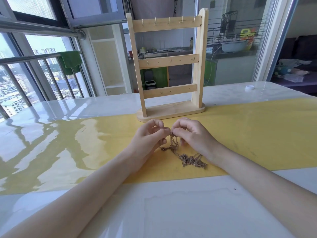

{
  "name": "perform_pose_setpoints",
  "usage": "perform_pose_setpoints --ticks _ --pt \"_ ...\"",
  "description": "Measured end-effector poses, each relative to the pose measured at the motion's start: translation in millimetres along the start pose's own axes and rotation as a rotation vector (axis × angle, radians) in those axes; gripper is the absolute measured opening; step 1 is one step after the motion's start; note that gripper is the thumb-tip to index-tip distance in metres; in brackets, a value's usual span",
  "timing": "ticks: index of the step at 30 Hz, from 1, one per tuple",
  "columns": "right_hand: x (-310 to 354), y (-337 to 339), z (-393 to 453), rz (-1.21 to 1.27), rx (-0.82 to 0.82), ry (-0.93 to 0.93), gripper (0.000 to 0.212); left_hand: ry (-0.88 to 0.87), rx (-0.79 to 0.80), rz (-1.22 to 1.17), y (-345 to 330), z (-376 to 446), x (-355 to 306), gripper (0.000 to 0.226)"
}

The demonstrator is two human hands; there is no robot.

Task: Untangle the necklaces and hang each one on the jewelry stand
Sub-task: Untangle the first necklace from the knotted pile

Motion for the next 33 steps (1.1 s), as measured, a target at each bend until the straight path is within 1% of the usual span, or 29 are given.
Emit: perform_pose_setpoints --ticks 2,5,6,8,10,17,22,25,33 --pt "-0.6 0.8 -0.3 0.031 0.000 -0.008 0.021 0.003 -0.007 -0.039 0.6 0.8 0.8 0.021" --pt "-2.8 3.5 0.5 0.017 -0.081 0.051 0.010 -0.001 -0.075 -0.036 3.5 0.9 1.7 0.022" --pt "-3.0 4.3 0.8 0.015 -0.109 0.080 0.010 -0.005 -0.098 -0.030 4.2 0.9 1.9 0.022" --pt "-2.7 4.5 0.6 0.021 -0.139 0.128 0.016 -0.013 -0.132 -0.010 4.6 0.9 2.1 0.022" --pt "-1.6 3.0 0.6 0.037 -0.136 0.155 0.020 -0.024 -0.155 0.032 4.5 0.9 2.3 0.022" --pt "-3.0 0.0 1.9 0.052 -0.107 0.170 0.024 -0.056 -0.205 0.235 2.7 -1.3 1.0 0.023" --pt "-3.7 -3.0 2.8 0.039 -0.064 0.157 0.025 -0.088 -0.194 0.367 1.0 -2.3 -2.5 0.023" --pt "-4.3 -3.2 3.0 0.045 -0.066 0.153 0.029 -0.126 -0.181 0.435 -0.1 -3.1 -5.9 0.023" --pt "-4.6 -4.3 3.2 0.024 -0.070 0.157 0.031 -0.101 -0.108 0.444 -3.3 -4.5 -6.6 0.024"
Point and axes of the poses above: each hand's wrist, its own z-axis towards the middle knuckle, its own y-axis out of the back of the hand, x = y × z, the point moved 4 cm from there along z, towards the middle knuckle, and after that the axes turned 12 degrees about x, right-handed, at the moved point
